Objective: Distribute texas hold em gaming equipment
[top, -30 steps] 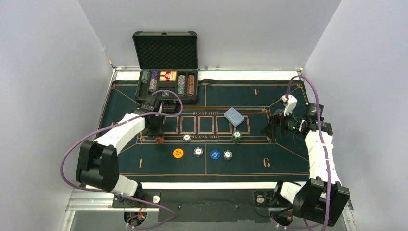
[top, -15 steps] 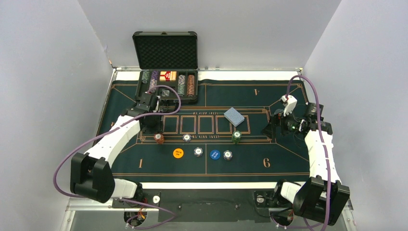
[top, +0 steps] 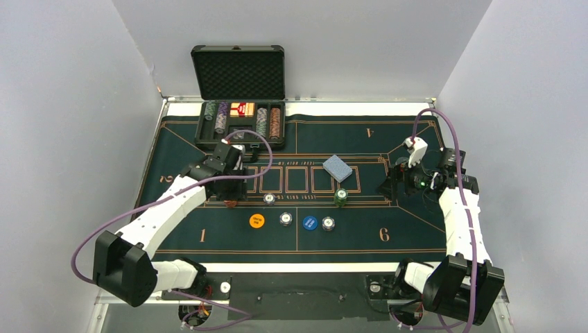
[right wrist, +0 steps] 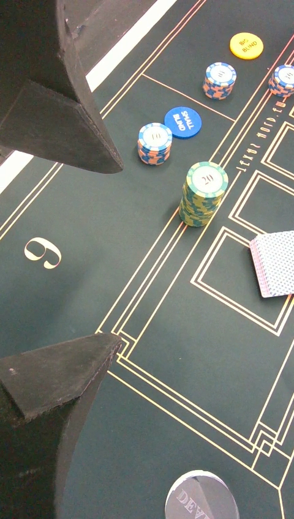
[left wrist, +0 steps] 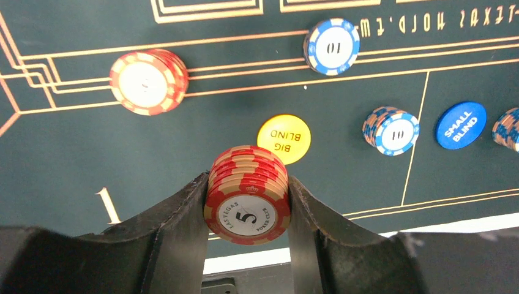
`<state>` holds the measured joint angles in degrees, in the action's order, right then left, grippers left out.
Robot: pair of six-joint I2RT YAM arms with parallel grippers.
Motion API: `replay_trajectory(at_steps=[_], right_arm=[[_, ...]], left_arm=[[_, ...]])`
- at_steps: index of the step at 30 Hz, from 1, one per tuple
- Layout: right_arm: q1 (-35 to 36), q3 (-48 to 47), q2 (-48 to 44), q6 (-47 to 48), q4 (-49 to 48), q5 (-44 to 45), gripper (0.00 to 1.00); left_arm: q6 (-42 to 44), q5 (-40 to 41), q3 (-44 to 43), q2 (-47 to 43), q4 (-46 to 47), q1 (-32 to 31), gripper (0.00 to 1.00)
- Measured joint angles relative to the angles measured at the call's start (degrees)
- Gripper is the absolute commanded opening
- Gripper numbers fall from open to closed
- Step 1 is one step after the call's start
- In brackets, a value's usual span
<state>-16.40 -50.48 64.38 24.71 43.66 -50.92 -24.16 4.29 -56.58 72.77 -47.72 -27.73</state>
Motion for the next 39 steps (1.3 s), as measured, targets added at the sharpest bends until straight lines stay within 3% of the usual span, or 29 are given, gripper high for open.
replay_trajectory(at_steps=[6,13,25,35,39], right_arm=[[0.0,-0.02,0.0,0.15,0.15,0.0,1.0],[0.24,-0.13,0.0,0.17,0.17,0.0,1.0],[0.35,-0.31,0.0,0.22,0.37,0.0,1.0],[0.37,-0.31,0.0,0.39,0.59,0.0,1.0],[0.37,-0.31,0.0,0.39,0.59,0.0,1.0]], left_arm=[[-4.61,1.2,6.47,0.13,1.68,-4.15,0.0],[-8.04,4.24,12.52,1.22,4.24,-4.22,0.0],[-8.52,6.19,13.14,8.61,10.56,-4.09,0.0],[-8.55,6.75,13.14,9.86,11.45,-3.89,0.44],[-8.74,7.1,13.14,9.86,11.5,-3.82,0.55]])
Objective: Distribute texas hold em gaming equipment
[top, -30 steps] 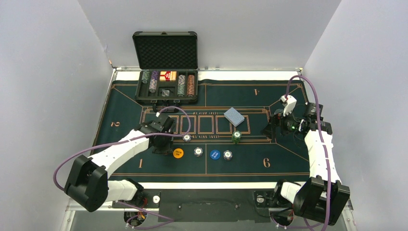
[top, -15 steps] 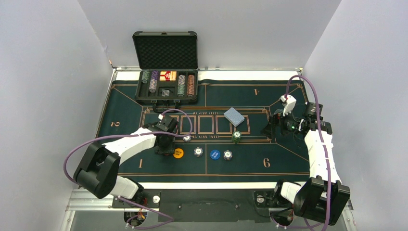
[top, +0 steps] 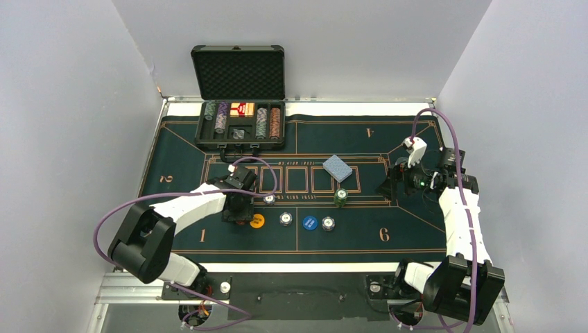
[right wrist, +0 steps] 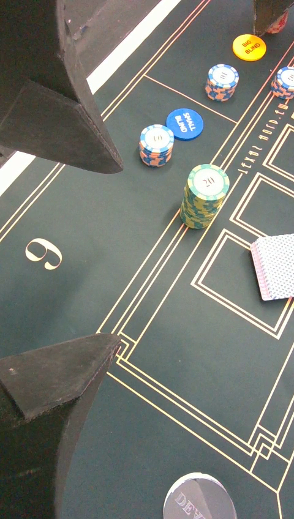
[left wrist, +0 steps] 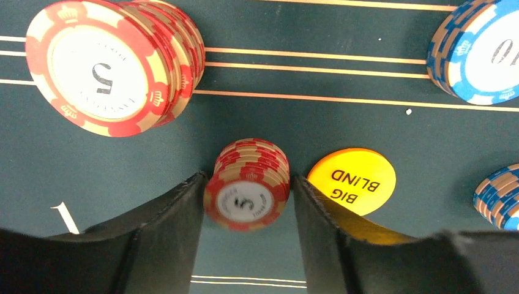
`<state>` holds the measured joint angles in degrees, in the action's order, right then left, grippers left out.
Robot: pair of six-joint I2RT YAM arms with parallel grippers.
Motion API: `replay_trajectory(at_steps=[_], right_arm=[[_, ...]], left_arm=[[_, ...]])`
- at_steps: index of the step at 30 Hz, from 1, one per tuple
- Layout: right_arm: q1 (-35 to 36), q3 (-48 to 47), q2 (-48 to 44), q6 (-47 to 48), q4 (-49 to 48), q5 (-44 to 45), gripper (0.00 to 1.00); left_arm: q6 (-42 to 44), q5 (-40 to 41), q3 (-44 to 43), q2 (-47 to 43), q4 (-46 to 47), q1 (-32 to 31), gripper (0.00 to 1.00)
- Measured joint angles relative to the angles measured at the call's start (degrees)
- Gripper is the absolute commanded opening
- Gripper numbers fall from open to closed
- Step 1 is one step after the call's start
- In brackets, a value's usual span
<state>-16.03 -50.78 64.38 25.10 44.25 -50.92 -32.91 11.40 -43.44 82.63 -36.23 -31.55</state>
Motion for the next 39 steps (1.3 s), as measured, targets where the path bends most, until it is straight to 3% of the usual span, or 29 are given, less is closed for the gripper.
replay_trajectory(at_steps=[11,22,30,39], right_arm=[[0.0,0.0,0.0,0.0,0.02,0.0,1.0],[0.0,0.0,0.0,0.0,0.07,-0.02,1.0],[0.0,0.0,0.0,0.02,0.15,-0.02,1.0],[0.0,-0.02,0.0,0.2,0.42,-0.02,1.0]], left_arm=[[0.07,0.42,-1.01,-0.92,-1.6,0.15,0.61],[2.45,-0.81,-10.82,-11.82,-7.39,1.75,0.68],[8.81,-0.81,-12.24,-4.46,-7.28,10.6,0.75],[13.16,-2.1,-14.12,4.48,-6.62,13.0,0.72]])
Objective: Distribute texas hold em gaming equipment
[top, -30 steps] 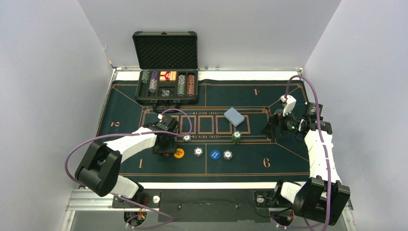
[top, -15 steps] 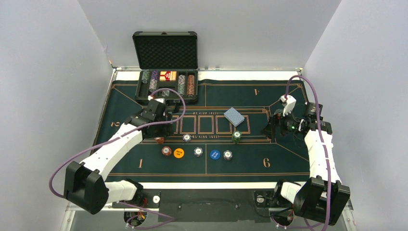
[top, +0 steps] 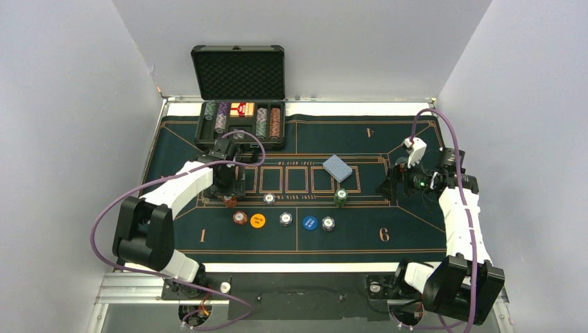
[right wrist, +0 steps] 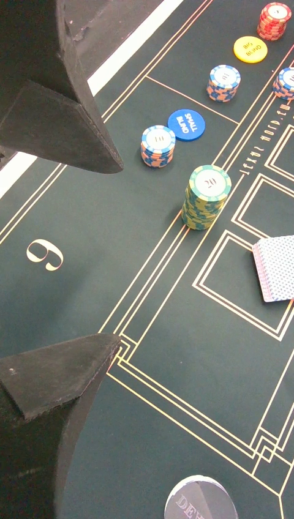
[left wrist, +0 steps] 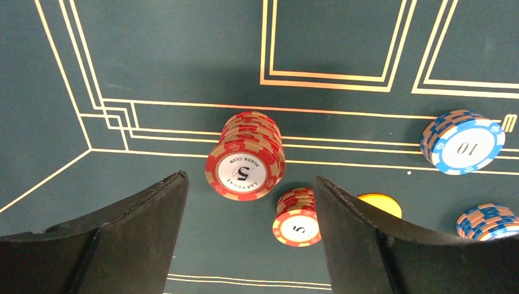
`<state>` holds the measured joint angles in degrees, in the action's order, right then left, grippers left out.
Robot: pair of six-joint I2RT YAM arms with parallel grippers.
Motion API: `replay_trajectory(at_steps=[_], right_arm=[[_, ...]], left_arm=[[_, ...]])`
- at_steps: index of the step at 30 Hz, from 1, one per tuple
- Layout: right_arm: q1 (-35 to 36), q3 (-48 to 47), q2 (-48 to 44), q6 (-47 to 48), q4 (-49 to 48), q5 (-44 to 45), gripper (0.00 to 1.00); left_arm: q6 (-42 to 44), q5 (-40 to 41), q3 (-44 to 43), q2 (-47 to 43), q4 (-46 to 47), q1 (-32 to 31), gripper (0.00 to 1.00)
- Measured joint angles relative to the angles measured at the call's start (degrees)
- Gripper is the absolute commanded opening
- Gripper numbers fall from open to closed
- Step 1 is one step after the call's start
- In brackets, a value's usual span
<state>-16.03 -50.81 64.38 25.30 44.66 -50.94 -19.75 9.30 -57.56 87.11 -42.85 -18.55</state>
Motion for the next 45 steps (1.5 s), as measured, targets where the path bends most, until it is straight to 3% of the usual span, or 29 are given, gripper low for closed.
replay_trajectory(at_steps=[8,24,28,29,30,45], right_arm=[[0.0,0.0,0.02,0.04,0.0,0.0,1.0],[0.0,0.0,0.02,0.22,0.02,0.02,1.0],[0.0,0.0,0.02,0.26,0.07,0.0,1.0],[0.0,0.0,0.02,0.31,0.07,0.0,1.0],[0.0,0.0,0.02,0.39,0.09,0.0,1.0],[0.0,-0.57,0.02,0.9,0.48,0.0,1.0]], left_arm=[[1.75,-1.75,-0.07,3.54,1.14,1.16,0.54],[2.47,-2.8,-0.07,5.81,1.95,1.42,0.41],[2.58,-3.08,-0.2,5.97,1.97,1.53,0.21],[2.56,-3.13,-0.26,6.03,1.99,1.57,0.06],[2.56,-3.15,-0.35,6.1,1.97,1.66,0.02],[2.47,-2.03,-1.05,2.38,1.46,1.84,0.0]])
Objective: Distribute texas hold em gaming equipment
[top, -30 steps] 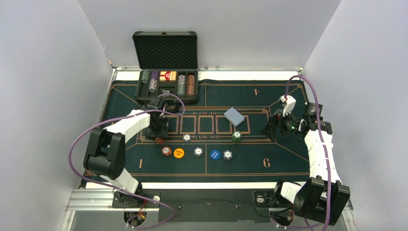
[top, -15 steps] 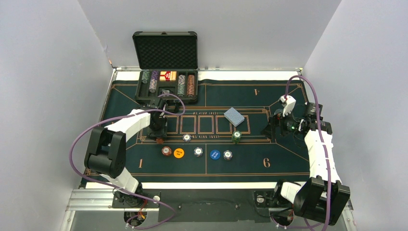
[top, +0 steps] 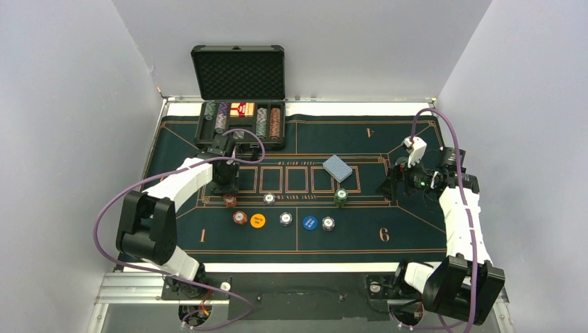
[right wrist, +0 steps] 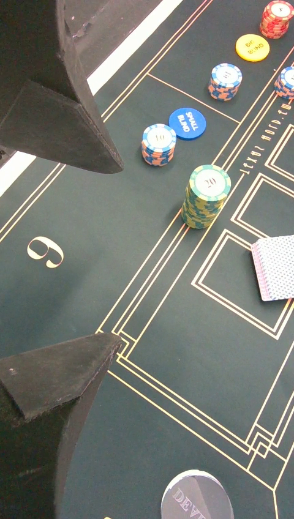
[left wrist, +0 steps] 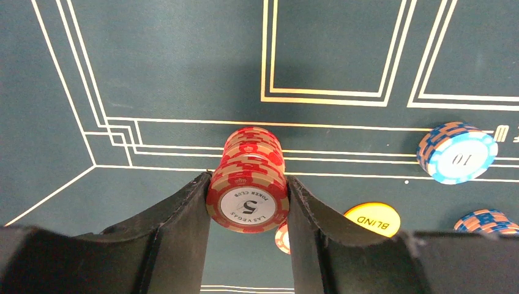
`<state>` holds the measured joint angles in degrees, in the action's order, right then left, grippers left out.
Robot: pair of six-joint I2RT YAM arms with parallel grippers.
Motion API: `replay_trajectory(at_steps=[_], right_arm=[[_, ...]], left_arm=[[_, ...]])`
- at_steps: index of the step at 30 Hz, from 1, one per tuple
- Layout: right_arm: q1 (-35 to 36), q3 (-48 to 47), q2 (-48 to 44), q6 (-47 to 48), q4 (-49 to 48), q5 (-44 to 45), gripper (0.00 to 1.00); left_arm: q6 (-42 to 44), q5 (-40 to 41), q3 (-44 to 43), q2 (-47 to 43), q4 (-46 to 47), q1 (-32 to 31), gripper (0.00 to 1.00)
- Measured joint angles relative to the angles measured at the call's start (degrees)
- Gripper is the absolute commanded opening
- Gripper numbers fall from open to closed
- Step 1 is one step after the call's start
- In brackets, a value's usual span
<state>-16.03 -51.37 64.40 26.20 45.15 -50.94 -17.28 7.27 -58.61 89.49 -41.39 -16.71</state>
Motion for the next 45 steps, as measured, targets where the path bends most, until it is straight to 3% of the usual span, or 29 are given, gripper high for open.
replay_trajectory(at_steps=[11,21,29,45], right_arm=[[0.0,0.0,0.0,0.07,0.0,0.0,1.0],[0.02,-0.02,0.02,0.17,0.02,0.0,1.0],[0.02,-0.07,0.02,0.24,0.42,0.0,1.0],[0.17,-0.42,0.02,0.68,1.49,0.0,1.0]], left_arm=[[-1.27,-0.96,-1.31,-4.11,-2.64,-2.43,0.0],[-10.27,-1.9,-3.41,-6.71,-3.32,-24.17,0.0],[-18.03,-1.68,-7.74,0.68,-1.31,-39.45,0.0],[-24.81,-0.52,-9.97,13.22,3.19,-47.89,0.0]])
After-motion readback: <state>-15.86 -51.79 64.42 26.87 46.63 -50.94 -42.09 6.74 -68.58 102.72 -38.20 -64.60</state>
